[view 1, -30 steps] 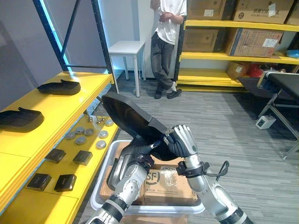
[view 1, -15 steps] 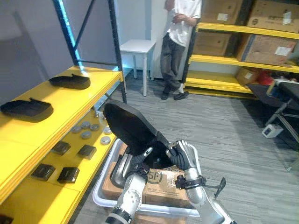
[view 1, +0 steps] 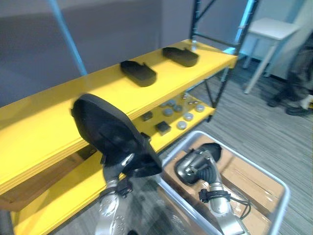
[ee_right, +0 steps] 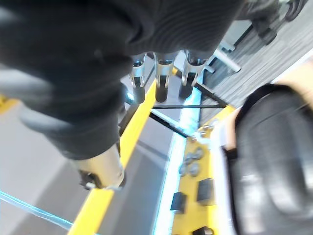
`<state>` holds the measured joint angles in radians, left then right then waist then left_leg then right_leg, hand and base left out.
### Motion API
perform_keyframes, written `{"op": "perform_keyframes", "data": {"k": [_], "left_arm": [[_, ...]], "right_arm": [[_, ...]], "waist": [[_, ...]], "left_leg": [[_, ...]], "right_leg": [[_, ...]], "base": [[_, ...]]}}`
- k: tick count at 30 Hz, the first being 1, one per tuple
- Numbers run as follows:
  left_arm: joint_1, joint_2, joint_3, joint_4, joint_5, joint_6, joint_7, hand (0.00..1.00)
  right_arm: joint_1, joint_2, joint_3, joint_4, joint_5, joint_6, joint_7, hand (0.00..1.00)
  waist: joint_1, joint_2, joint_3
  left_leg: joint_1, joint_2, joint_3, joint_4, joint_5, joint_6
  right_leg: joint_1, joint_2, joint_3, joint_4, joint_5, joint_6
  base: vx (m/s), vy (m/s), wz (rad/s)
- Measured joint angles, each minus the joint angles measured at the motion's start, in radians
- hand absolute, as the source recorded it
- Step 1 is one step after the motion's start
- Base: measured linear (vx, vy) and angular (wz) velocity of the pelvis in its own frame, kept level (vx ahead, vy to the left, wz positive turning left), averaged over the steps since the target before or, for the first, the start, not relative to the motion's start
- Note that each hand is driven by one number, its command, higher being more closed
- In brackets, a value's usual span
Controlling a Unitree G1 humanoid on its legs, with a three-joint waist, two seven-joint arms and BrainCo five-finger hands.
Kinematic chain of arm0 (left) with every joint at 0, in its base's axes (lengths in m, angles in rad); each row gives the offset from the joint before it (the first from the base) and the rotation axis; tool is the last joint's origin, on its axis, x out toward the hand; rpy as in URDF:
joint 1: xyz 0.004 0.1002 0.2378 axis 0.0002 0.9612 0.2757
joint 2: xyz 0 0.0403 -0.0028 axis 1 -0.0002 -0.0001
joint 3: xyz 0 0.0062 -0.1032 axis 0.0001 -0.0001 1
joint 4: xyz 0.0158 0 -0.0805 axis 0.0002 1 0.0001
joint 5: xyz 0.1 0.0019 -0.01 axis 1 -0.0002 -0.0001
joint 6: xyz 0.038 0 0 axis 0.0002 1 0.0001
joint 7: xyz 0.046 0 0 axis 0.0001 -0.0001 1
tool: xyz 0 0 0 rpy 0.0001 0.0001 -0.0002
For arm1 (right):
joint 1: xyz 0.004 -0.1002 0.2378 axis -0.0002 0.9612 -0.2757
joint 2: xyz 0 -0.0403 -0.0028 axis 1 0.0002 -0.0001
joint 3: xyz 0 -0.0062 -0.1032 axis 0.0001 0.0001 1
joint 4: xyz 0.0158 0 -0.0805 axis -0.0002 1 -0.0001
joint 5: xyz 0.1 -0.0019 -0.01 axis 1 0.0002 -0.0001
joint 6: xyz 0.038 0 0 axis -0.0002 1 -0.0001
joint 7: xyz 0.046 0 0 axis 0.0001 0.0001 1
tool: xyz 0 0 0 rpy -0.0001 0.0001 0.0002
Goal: Walk over and take plastic housings, then place them on the shelf
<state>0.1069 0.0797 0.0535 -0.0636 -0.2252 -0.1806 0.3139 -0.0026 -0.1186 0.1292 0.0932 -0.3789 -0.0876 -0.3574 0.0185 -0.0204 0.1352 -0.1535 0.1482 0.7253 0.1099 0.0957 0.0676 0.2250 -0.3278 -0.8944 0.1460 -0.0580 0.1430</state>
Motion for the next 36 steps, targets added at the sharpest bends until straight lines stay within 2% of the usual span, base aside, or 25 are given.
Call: {"op": "perform_keyframes", "data": {"k": [3,4,5,6,7,8,9,10,11,13,14,15,16,17,20,24,29,31,33,36], "left_arm": [[0.03,0.026,0.041,-0.102,0.167,0.014,0.008,1.0],[0.031,0.034,0.041,-0.142,0.23,0.02,0.008,1.0],[0.032,0.036,0.041,-0.159,0.254,0.024,0.007,1.0],[0.033,0.044,0.043,-0.196,0.312,0.03,0.009,1.0],[0.026,0.057,0.05,-0.22,0.35,0.029,0.011,1.0],[0.02,0.062,0.059,-0.225,0.355,0.029,0.011,1.0],[0.011,0.062,0.071,-0.228,0.368,0.029,0.01,1.0],[0.01,0.065,0.077,-0.228,0.368,0.029,0.01,1.0],[0.009,0.067,0.078,-0.228,0.367,0.029,0.01,1.0],[-0.008,0.091,0.074,-0.23,0.354,0.028,0.008,1.0],[-0.016,0.096,0.068,-0.23,0.341,0.028,0.006,1.0],[-0.022,0.104,0.065,-0.23,0.321,0.025,0.006,1.0],[-0.024,0.095,0.065,-0.222,0.289,0.024,0.004,1.0],[-0.021,0.086,0.054,-0.223,0.259,0.018,-0.011,1.0],[-0.039,0.082,0.047,-0.225,0.166,0.002,-0.043,1.0],[-0.07,0.068,0.038,-0.186,0.037,-0.003,-0.06,1.0],[-0.086,0.071,0.039,-0.093,-0.194,-0.003,-0.054,1.0],[-0.171,0.078,0.037,0.016,-0.301,-0.002,-0.032,1.0],[-0.251,0.096,0.036,0.095,-0.362,-0.001,-0.015,1.0],[-0.347,0.153,0.031,0.138,-0.419,0.007,0.005,1.0]], "right_arm": [[0.035,0.031,-0.047,-0.003,0.003,0.0,0.014,0.0],[0.053,0.043,-0.078,-0.004,0.003,0.0,0.021,0.0],[0.061,0.047,-0.093,-0.004,0.003,0.001,0.024,0.0],[0.084,0.058,-0.126,-0.005,0.003,0.001,0.025,0.0],[0.105,0.074,-0.151,-0.009,0.008,0.0,0.031,0.0],[0.117,0.079,-0.169,-0.017,0.012,0.0,0.037,0.0],[0.15,0.085,-0.2,-0.039,0.018,0.001,0.044,0.0],[0.181,0.088,-0.227,-0.046,0.026,0.001,0.046,0.0],[0.193,0.091,-0.242,-0.046,0.034,0.001,0.046,0.0],[0.231,0.096,-0.293,-0.049,0.058,0.002,0.047,0.0],[0.239,0.096,-0.305,-0.052,0.06,0.002,0.048,0.0],[0.25,0.097,-0.317,-0.06,0.062,0.002,0.049,0.0],[0.262,0.089,-0.327,-0.068,0.062,0.004,0.052,0.0],[0.275,0.074,-0.332,-0.075,0.062,0.005,0.057,0.0],[0.293,0.082,-0.332,-0.075,0.06,0.006,0.075,0.0],[0.347,0.088,-0.349,-0.079,0.061,0.006,0.088,0.0],[0.398,0.097,-0.31,-0.081,0.063,0.006,0.125,0.0],[0.397,0.091,-0.282,-0.086,0.077,0.006,0.136,0.0],[0.396,0.08,-0.264,-0.11,0.078,0.006,0.146,0.0],[0.399,0.07,-0.246,-0.145,0.08,0.006,0.147,0.0]], "waist": [[0.001,-0.004,0.003],[-0.001,-0.005,0.008],[-0.005,-0.001,0.011],[-0.012,0.004,0.016],[-0.033,0.008,0.017],[-0.046,0.014,0.022],[-0.064,0.026,0.032],[-0.072,0.03,0.038],[-0.074,0.03,0.038],[-0.089,0.029,0.038],[-0.089,0.022,0.035],[-0.085,0.007,0.031],[-0.087,0.023,0.039],[-0.079,0.05,0.032],[-0.076,0.062,0.028],[-0.089,0.064,0.028],[-0.093,0.065,0.028],[-0.097,0.064,0.036],[-0.104,0.066,0.044],[-0.126,0.069,0.049]], "left_leg": [[0.02,-0.024,-0.065,0.075,-0.079,0.003],[0.05,-0.047,-0.101,0.072,-0.096,0.007],[0.069,-0.057,-0.12,0.066,-0.11,0.009],[0.11,-0.07,-0.161,0.041,-0.129,0.01],[0.115,-0.072,-0.219,0.025,-0.143,0.019],[0.12,-0.073,-0.247,0.017,-0.144,0.02],[0.139,-0.079,-0.294,-0.001,-0.144,0.02],[0.164,-0.089,-0.328,-0.012,-0.141,0.016],[0.171,-0.093,-0.345,-0.013,-0.14,0.013],[0.174,-0.102,-0.431,-0.01,-0.145,-0.003],[0.173,-0.107,-0.449,-0.007,-0.149,-0.011],[0.169,-0.12,-0.464,0.003,-0.156,-0.023],[0.168,-0.117,-0.484,0.026,-0.173,-0.045],[0.158,-0.091,-0.484,0.036,-0.188,-0.066],[0.168,-0.054,-0.488,0.024,-0.196,-0.085],[0.179,-0.056,-0.509,-0.009,-0.191,-0.094],[0.2,-0.068,-0.508,-0.024,-0.19,-0.095],[0.165,-0.073,-0.512,0.027,-0.193,-0.099],[0.137,-0.074,-0.51,0.058,-0.196,-0.104],[0.135,-0.068,-0.503,0.023,-0.197,-0.105]], "right_leg": [[0.013,-0.12,-0.019,0.249,0.021,-0.006],[0.003,-0.188,0.013,0.405,0.086,-0.047],[-0.014,-0.211,0.055,0.469,0.14,-0.106],[-0.088,-0.229,0.22,0.613,0.248,-0.181],[-0.201,-0.164,0.396,0.744,0.073,-0.108],[-0.245,-0.117,0.464,0.77,-0.002,-0.109],[-0.309,-0.026,0.552,0.738,-0.088,-0.099],[-0.341,0.033,0.594,0.64,-0.127,-0.098],[-0.356,0.057,0.614,0.577,-0.137,-0.093],[-0.378,0.164,0.708,0.298,-0.134,-0.088],[-0.377,0.179,0.727,0.226,-0.121,-0.096],[-0.37,0.187,0.747,0.139,-0.038,-0.104],[-0.351,0.19,0.739,0.108,0.014,-0.103],[-0.319,0.217,0.727,0.046,0.024,-0.11],[-0.264,0.262,0.709,-0.048,0.049,-0.122],[-0.242,0.267,0.692,-0.08,0.05,-0.122],[-0.227,0.26,0.698,-0.097,0.05,-0.122],[-0.231,0.247,0.696,-0.097,0.05,-0.122],[-0.243,0.24,0.695,-0.097,0.05,-0.121],[-0.27,0.253,0.709,-0.101,0.061,-0.127]], "base": [[0.17,0.145,0.8],[0.12,0.161,0.77],[0.16,0.227,0.88],[0.15,0.159,0.99],[0.16,0.097,1.09],[0.22,-0.026,1.29],[0.21,-0.045,1.23],[0.27,-0.059,1.14],[0.23,-0.094,1.08],[0.25,-0.177,1.18],[0.23,-0.217,0.98],[0.18,-0.185,0.69],[0.26,-0.21,0.57],[0.21,-0.139,0.32],[0.2,-0.102,0.05],[0.13,-0.002,0.13],[0.05,0.063,0.01],[-0.03,0.056,0.14],[-0.08,0.025,0.04],[-0.1,0.007,-0.14]]}}
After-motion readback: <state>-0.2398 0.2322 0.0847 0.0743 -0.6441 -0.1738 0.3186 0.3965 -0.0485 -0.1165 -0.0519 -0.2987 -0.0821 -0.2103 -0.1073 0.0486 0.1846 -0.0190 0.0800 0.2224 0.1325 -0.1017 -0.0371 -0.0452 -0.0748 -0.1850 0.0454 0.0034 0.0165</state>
